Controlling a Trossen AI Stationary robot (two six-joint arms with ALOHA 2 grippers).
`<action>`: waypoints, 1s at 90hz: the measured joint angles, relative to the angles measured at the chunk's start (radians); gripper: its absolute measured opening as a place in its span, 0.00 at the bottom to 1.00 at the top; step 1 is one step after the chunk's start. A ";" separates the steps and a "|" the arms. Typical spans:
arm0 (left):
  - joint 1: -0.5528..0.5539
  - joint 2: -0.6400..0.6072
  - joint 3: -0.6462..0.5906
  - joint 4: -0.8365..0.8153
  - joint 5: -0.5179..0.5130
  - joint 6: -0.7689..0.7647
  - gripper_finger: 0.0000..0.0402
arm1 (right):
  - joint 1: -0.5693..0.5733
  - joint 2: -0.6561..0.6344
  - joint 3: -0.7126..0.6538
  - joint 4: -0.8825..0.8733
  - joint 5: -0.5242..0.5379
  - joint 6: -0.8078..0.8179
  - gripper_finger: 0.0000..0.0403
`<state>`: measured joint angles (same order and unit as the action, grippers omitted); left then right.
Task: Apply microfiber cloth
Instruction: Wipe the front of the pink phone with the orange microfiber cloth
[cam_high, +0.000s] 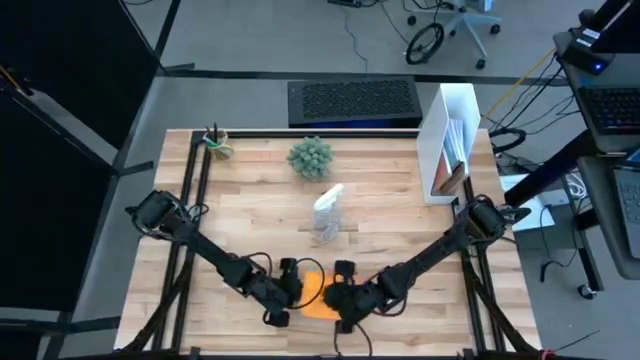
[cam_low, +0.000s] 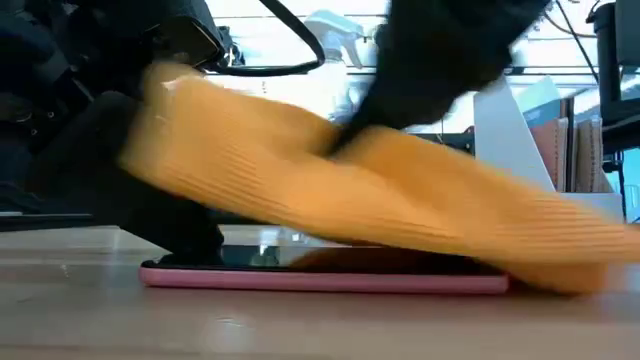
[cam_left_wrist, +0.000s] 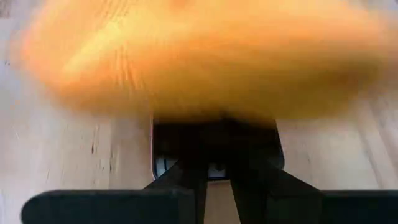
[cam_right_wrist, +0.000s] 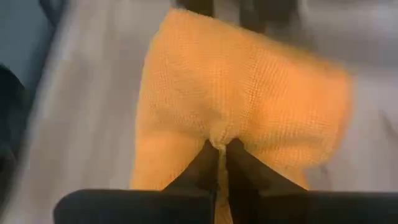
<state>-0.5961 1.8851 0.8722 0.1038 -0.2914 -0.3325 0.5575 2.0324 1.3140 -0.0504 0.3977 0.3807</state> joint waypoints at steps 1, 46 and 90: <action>0.000 0.000 0.000 0.000 0.000 0.000 0.12 | -0.001 0.004 0.000 0.017 0.000 -0.008 0.00; 0.001 0.000 -0.001 -0.001 -0.008 -0.001 0.12 | -0.064 0.147 0.009 0.143 -0.116 -0.001 0.00; 0.001 0.000 0.000 -0.001 -0.006 0.006 0.12 | 0.019 -0.008 0.005 -0.399 -0.114 0.205 0.00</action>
<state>-0.5953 1.8854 0.8722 0.1028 -0.2970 -0.3264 0.5768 2.0248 1.3186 -0.4497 0.2837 0.5862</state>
